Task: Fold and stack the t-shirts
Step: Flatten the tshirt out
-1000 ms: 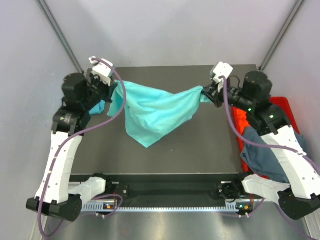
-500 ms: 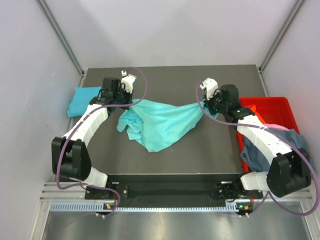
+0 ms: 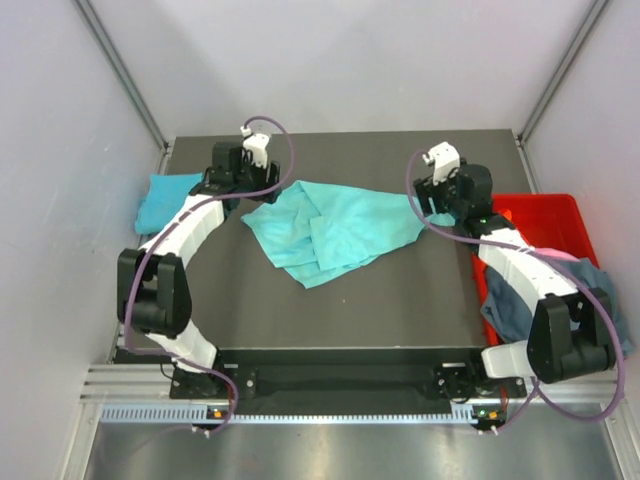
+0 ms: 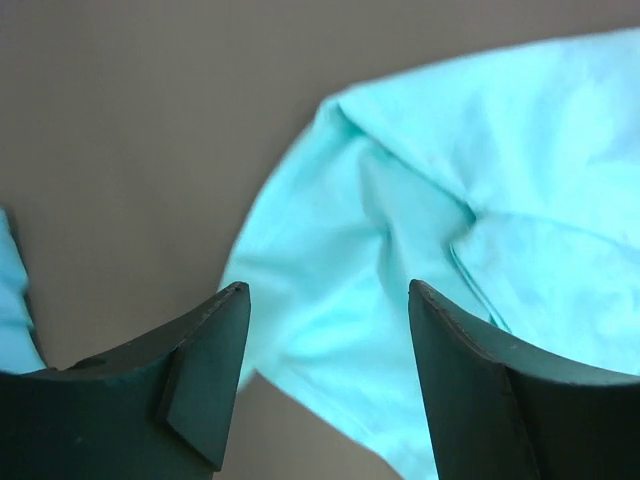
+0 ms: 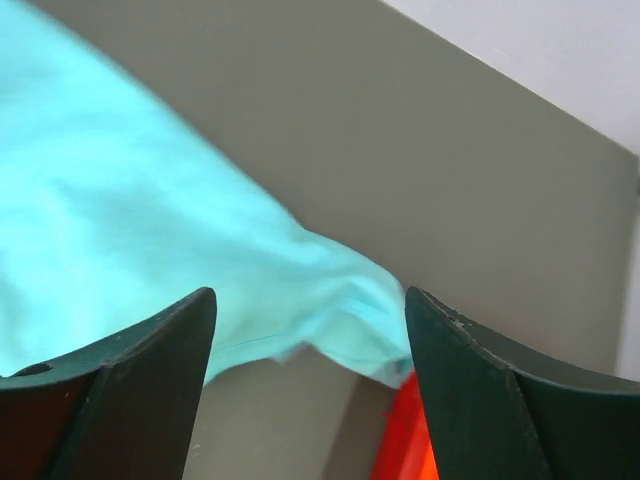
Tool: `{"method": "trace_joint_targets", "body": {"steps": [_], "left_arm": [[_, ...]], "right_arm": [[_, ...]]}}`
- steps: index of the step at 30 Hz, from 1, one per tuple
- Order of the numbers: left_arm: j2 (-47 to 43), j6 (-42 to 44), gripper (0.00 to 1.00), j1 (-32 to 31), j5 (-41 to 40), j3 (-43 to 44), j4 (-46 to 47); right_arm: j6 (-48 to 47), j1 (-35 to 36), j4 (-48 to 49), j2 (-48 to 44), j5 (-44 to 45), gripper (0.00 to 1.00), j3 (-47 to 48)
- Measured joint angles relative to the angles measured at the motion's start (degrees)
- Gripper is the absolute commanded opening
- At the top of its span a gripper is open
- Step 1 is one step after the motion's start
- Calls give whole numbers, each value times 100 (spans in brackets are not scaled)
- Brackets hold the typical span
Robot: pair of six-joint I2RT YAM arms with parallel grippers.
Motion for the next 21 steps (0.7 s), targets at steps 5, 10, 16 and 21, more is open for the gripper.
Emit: {"method": "trace_joint_targets", "body": {"steps": [5, 10, 16, 21], "left_arm": [[-1029, -120, 67, 0, 0, -1016, -197], [-1591, -225, 65, 0, 20, -1635, -337], [-1631, -319, 63, 7, -422, -2050, -439], [-1556, -365, 62, 94, -728, -2011, -391]], "right_arm": [[-330, 466, -254, -101, -994, 68, -55], [-529, 1233, -457, 358, -1646, 62, -17], [-654, 2249, -835, 1368, -1937, 60, 409], [-723, 2767, -962, 1845, -2037, 59, 811]]}}
